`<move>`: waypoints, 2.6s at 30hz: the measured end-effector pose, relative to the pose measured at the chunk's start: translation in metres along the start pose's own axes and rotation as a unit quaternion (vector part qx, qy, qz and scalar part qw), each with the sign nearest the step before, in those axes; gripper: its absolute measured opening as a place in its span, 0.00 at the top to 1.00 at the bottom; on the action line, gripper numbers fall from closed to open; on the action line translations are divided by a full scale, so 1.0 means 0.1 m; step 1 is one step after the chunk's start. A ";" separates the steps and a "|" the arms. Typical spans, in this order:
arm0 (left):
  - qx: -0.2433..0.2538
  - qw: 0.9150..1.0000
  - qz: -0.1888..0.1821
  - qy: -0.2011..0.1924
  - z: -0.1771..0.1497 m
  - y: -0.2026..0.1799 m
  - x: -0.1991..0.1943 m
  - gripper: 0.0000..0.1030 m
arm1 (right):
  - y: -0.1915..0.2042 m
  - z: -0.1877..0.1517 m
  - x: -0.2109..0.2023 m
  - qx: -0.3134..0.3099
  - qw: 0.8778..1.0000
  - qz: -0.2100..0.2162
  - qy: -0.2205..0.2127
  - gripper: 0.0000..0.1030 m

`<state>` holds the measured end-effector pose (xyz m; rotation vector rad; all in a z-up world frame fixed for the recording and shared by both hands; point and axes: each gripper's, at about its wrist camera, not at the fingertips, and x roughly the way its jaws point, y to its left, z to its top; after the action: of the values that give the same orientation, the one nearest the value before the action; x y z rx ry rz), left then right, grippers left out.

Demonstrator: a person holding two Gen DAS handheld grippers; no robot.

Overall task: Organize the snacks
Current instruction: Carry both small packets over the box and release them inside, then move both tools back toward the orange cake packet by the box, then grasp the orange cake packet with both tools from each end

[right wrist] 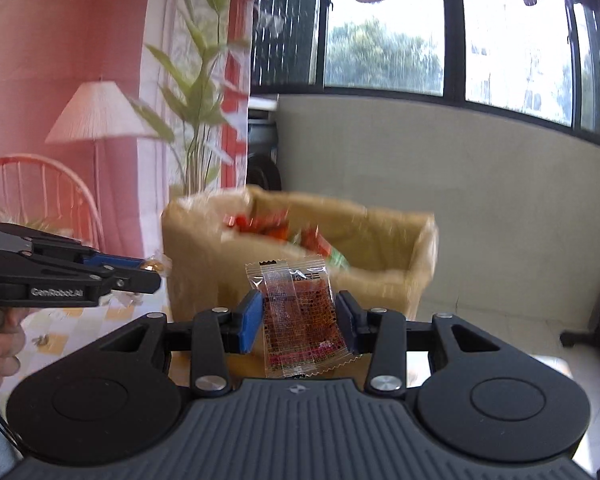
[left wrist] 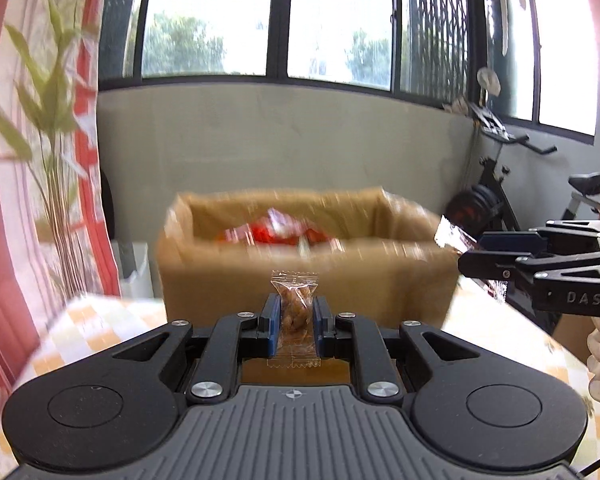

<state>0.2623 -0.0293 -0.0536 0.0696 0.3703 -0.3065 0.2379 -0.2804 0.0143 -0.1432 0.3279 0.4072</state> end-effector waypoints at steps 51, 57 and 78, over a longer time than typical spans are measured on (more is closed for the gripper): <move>-0.055 0.984 -0.096 0.142 -0.90 0.39 0.90 0.45 | 0.02 -1.22 0.58 0.092 0.993 -0.007 0.080 0.30; -0.096 0.974 -0.106 0.177 -1.10 0.40 1.26 0.45 | 0.05 -1.44 0.89 0.095 0.988 -0.017 0.120 0.36; -0.111 0.968 -0.121 0.187 -1.32 0.42 1.56 0.60 | 0.08 -1.64 1.09 0.071 0.985 0.005 0.154 0.55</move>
<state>0.3681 -0.0166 -0.2332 -0.1417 0.7898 -0.4928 0.2827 -0.2668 -0.1773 -0.0637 0.6620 0.3694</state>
